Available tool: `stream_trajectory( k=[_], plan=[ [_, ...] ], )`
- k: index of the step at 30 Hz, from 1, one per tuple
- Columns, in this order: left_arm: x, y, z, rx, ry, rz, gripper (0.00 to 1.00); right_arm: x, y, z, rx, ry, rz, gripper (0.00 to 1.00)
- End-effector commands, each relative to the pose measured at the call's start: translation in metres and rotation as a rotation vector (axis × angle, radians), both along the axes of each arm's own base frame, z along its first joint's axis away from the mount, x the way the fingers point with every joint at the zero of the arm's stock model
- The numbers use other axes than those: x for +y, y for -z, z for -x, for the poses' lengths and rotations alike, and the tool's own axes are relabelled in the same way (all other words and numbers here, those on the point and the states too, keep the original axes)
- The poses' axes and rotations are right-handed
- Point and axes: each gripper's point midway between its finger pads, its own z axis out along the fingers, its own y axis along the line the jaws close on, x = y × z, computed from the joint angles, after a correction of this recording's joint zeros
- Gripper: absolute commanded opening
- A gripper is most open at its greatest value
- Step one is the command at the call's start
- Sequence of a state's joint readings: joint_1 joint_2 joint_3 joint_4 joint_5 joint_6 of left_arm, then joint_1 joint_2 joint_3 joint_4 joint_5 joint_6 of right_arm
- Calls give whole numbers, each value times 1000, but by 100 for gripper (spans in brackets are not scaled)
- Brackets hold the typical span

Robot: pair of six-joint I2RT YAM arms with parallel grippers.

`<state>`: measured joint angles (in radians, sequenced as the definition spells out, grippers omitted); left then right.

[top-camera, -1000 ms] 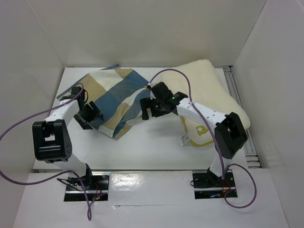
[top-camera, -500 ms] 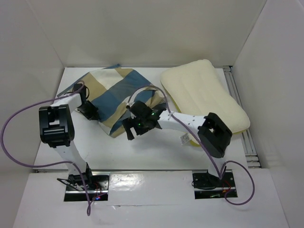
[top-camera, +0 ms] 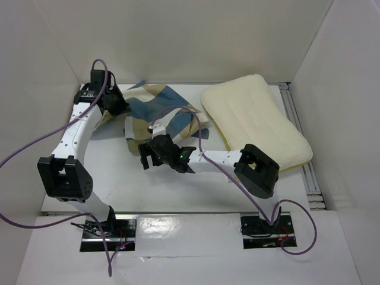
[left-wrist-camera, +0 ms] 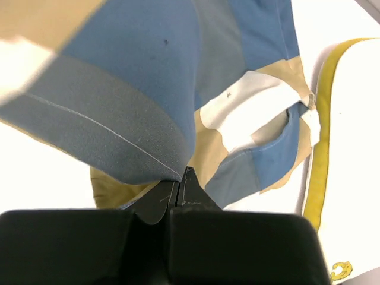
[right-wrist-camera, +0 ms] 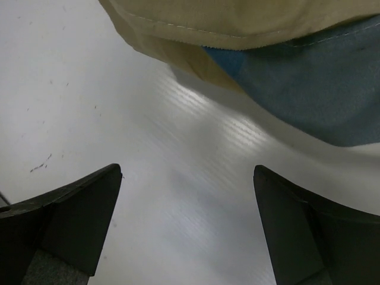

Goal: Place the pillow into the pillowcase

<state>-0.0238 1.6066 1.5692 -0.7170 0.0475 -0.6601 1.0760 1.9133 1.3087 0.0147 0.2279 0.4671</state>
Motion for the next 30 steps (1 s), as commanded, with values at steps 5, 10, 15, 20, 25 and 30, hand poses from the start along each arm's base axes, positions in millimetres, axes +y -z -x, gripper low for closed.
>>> stream_trajectory(
  k=[5,10,15,20,25,30],
  plan=[
    [-2,-17,4,1,41,-61,0,40,-23,-31,-123,112,-163,99],
    [-1,-20,0,0,52,-92,0,53,-31,-38,-186,199,-232,99],
    [1,-23,0,-2,52,-105,0,78,-41,-51,-293,283,-227,99],
    [3,-23,0,-1,45,-113,0,85,-36,-59,-357,380,-160,99],
    [5,-26,1,-11,37,-120,0,91,-37,-86,-382,518,-127,78],
    [9,-30,2,-19,26,-120,0,64,-29,-86,-379,565,-93,0]
  ],
)
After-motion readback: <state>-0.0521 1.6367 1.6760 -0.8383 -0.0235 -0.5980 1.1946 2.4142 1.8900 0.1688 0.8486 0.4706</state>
